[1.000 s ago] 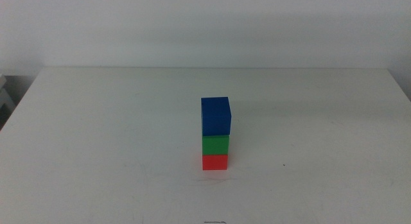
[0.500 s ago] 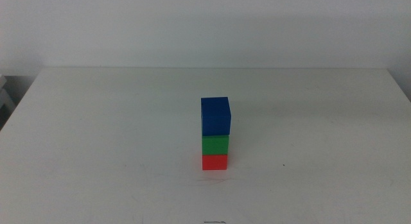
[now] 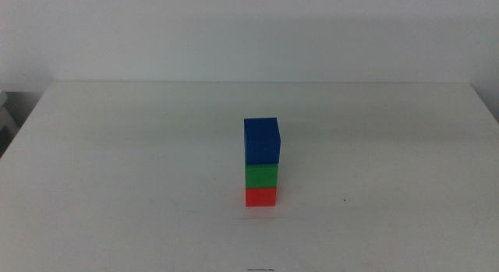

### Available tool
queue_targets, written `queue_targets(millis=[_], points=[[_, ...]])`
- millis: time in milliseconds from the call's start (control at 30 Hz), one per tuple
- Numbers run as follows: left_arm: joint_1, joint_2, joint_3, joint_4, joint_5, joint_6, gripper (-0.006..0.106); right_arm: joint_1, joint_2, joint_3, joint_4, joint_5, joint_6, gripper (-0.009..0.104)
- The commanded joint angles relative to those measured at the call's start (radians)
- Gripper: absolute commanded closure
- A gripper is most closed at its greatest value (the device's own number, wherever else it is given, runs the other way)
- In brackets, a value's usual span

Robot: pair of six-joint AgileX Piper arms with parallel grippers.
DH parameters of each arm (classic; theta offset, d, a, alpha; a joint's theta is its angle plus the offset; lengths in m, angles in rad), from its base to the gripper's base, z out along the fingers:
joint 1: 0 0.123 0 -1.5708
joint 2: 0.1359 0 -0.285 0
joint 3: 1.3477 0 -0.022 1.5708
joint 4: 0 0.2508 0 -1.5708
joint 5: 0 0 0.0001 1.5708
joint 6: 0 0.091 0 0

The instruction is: Stack red cubes first, then green, then blue cubes in a specific spot.

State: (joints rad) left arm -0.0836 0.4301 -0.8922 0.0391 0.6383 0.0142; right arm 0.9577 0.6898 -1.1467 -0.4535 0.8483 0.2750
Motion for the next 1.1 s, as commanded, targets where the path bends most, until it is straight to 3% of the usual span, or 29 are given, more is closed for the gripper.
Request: queue_targets(millis=[0, 133, 233, 333, 400, 567, 867, 967, 1067], points=[[0.002, -0.039, 0.057, -0.004, -0.182, -0.005, 0.008, -0.008, 0.009, 0.032, -0.046, -0.237, -0.009, 0.001], [0.002, -0.109, 0.193, -0.006, -0.251, -0.005, 0.008, -0.086, 0.015, 0.132, 0.006, -0.350, -0.009, 0.001], [0.002, -0.149, 0.273, -0.006, -0.272, -0.005, 0.008, -0.221, 0.015, 0.226, 0.128, -0.391, -0.009, 0.001], [0.002, -0.179, 0.336, -0.006, -0.285, -0.005, 0.008, -0.390, 0.013, 0.320, 0.303, -0.492, -0.009, 0.001], [0.002, -0.196, 0.371, -0.006, -0.288, -0.005, 0.008, -0.506, 0.002, 0.388, 0.374, -0.586, -0.009, 0.001], [0.002, -0.239, 0.472, -0.006, -0.408, -0.005, 0.008, -0.676, -0.093, 0.559, 0.386, -0.710, -0.009, 0.001], [0.002, -0.311, 0.648, -0.010, -0.638, -0.005, 0.008, -0.703, -0.491, 0.870, 0.380, -0.707, -0.009, 0.001], [0.002, -0.337, 0.709, -0.039, -0.663, -0.005, 0.008, -0.761, -0.608, 0.954, 0.369, -0.707, -0.009, 0.001], [0.002, -0.368, 0.776, -0.068, -0.686, -0.005, 0.008, -0.850, -0.681, 1.022, 0.403, -0.708, -0.009, 0.001]])
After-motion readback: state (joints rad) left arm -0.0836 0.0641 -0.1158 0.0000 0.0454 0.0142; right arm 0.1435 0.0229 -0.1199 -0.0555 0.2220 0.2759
